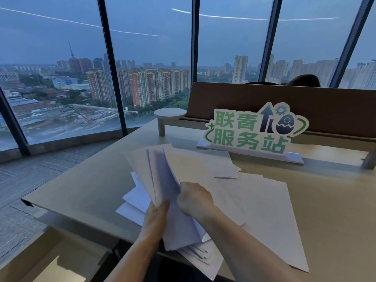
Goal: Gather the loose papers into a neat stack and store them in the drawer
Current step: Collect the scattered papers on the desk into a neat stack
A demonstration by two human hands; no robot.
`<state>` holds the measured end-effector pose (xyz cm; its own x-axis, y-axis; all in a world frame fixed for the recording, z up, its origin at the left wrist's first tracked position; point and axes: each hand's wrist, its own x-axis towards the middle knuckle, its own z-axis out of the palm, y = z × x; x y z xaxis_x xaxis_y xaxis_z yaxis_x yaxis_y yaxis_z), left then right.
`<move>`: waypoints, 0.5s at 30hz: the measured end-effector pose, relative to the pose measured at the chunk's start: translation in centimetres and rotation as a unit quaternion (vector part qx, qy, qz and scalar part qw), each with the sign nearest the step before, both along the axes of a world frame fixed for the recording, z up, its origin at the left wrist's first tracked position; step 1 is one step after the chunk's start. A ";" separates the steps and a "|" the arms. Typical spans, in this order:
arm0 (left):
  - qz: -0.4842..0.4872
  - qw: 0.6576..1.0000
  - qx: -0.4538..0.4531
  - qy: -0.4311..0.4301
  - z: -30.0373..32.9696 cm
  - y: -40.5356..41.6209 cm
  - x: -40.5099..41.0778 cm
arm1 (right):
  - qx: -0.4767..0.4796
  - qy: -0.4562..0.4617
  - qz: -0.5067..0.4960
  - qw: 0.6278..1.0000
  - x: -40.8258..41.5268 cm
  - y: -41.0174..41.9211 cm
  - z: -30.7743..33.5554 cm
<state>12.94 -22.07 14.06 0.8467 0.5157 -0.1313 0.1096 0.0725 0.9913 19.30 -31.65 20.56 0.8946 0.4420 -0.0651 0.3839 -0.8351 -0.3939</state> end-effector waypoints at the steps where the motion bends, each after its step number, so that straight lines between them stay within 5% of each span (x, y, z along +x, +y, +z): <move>1: -0.003 1.000 -0.007 -0.005 0.1 0.0 -0.1 | 0.007 0.017 0.004 1.000 0.1 0.2 -0.2; 10: 0.001 0.999 -0.035 -0.023 0.5 -0.1 0.4 | 0.133 0.149 -0.001 0.980 0.0 0.2 -1.7; 15: 0.022 0.999 -0.038 0.022 -0.2 0.2 0.7 | 0.201 0.130 -0.001 0.971 1.1 -1.7 -2.2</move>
<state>13.66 -21.83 13.83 0.8162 0.5390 -0.2081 0.1478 0.1534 0.9770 20.37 -33.37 18.39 0.8715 0.4775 -0.1121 0.2265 -0.5946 -0.7714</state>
